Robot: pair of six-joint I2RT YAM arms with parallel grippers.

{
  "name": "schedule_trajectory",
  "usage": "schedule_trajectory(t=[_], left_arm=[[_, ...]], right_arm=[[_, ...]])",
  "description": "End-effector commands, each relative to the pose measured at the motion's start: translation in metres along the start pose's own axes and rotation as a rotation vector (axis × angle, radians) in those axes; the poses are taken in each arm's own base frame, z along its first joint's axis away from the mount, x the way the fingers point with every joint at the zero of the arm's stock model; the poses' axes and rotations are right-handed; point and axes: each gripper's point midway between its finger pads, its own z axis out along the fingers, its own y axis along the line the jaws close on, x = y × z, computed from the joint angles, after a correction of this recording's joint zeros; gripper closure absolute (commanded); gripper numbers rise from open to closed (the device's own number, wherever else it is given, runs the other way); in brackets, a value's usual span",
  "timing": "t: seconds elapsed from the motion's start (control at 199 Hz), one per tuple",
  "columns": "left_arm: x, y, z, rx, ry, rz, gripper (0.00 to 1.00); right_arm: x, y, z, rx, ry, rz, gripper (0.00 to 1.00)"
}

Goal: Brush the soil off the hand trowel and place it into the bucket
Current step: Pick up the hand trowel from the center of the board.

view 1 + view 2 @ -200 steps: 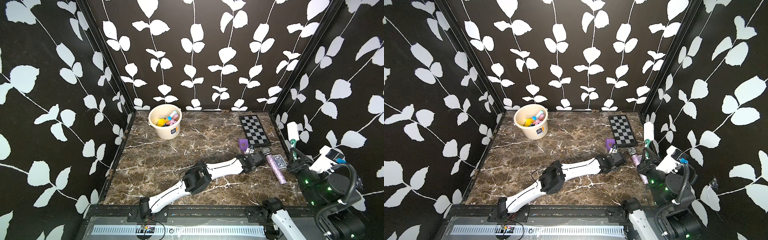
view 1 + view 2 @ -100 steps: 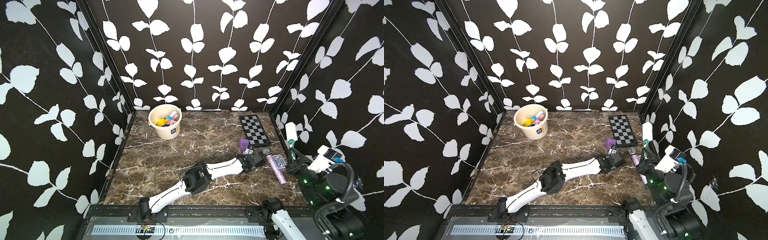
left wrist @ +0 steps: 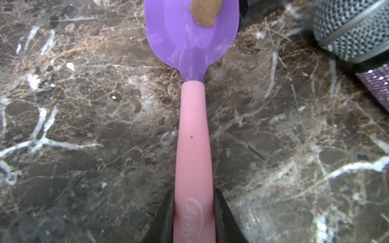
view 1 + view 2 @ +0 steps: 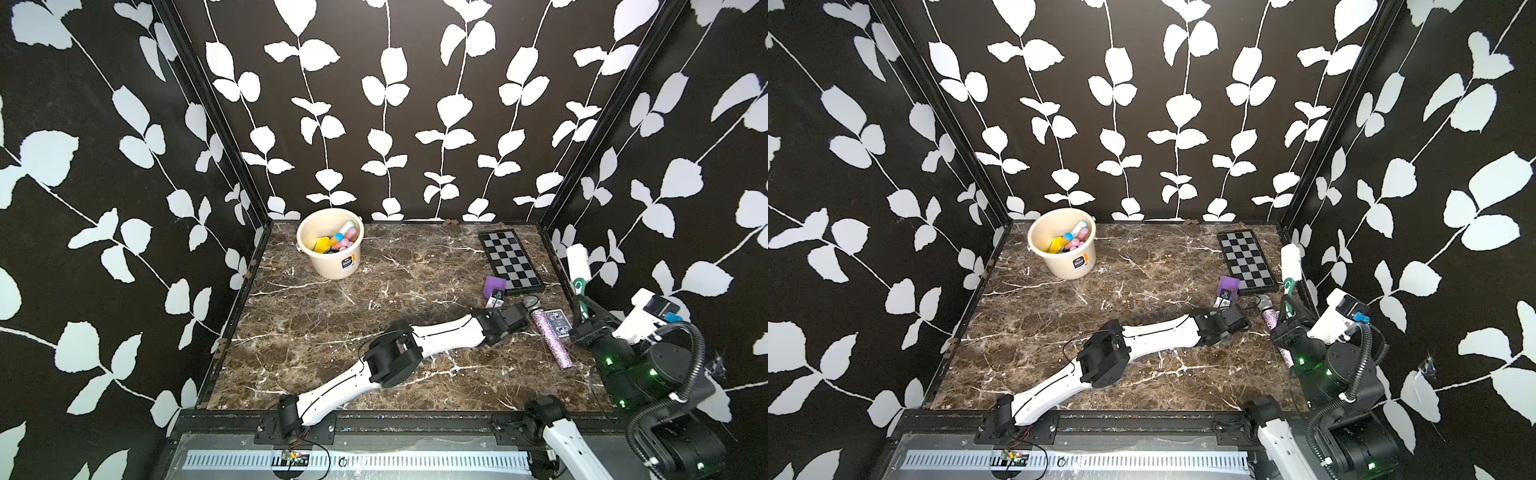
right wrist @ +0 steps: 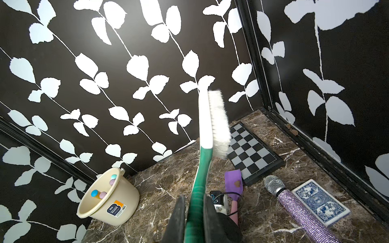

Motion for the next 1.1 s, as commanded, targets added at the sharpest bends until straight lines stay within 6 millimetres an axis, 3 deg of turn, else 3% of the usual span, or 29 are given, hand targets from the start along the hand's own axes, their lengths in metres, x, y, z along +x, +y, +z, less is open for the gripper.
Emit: schedule_trajectory(t=[0.0, 0.085, 0.256, 0.406, 0.592, 0.928, 1.094], left_arm=[[-0.002, 0.014, -0.019, 0.000, 0.045, 0.007, 0.90], [-0.002, 0.024, -0.029, -0.004, 0.071, 0.013, 1.00], [-0.005, 0.046, -0.062, 0.029, 0.135, 0.069, 1.00], [-0.003, 0.076, -0.097, 0.022, 0.194, 0.139, 1.00], [0.003, 0.109, -0.144, 0.097, 0.192, 0.151, 1.00], [0.057, 0.184, -0.206, 0.087, 0.226, 0.159, 1.00], [0.084, 0.220, -0.233, 0.052, 0.237, 0.153, 1.00]], right_arm=[[-0.008, 0.006, 0.003, -0.015, -0.024, 0.014, 1.00], [-0.007, 0.007, 0.006, -0.013, -0.013, 0.012, 1.00], [0.004, 0.010, 0.014, -0.018, 0.042, 0.016, 1.00], [0.028, 0.021, 0.029, -0.072, 0.149, 0.020, 1.00], [0.063, 0.049, 0.048, -0.224, 0.301, 0.028, 1.00], [0.122, 0.109, 0.059, -0.608, 0.569, 0.029, 1.00], [0.149, 0.125, 0.060, -0.726, 0.700, 0.074, 1.00]])
